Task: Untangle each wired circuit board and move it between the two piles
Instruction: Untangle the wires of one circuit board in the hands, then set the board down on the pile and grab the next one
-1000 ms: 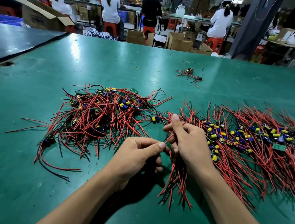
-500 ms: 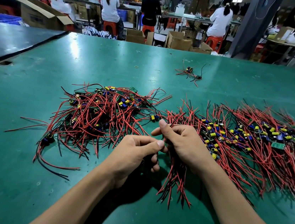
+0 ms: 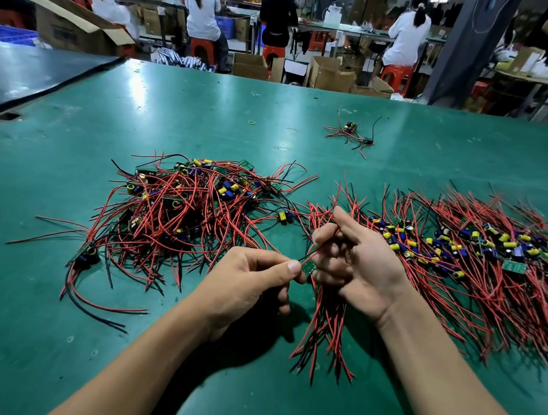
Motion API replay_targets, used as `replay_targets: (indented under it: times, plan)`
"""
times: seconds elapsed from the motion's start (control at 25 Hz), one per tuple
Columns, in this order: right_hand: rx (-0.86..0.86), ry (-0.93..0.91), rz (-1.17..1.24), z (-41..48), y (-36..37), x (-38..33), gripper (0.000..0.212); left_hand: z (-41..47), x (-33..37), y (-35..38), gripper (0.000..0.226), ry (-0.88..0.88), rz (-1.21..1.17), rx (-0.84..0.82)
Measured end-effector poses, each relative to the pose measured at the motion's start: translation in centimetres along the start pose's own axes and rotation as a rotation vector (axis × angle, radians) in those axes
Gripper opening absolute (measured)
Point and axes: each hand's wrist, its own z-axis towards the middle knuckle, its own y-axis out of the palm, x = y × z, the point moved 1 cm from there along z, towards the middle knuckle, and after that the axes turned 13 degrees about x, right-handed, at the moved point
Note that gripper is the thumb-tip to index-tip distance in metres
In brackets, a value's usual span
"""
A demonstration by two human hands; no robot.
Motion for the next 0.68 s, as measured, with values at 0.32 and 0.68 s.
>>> replay_targets:
  times: [0.32, 0.68]
  plan:
    - [0.071, -0.089, -0.139, 0.0, 0.6, 0.9, 0.072, 0.1, 0.7, 0.0, 0.022, -0.013, 0.036, 0.192]
    - [0.125, -0.754, -0.882, -1.8, 3.0, 3.6, 0.022, 0.3, 2.3, 0.7, 0.054, -0.279, -0.469, 0.197]
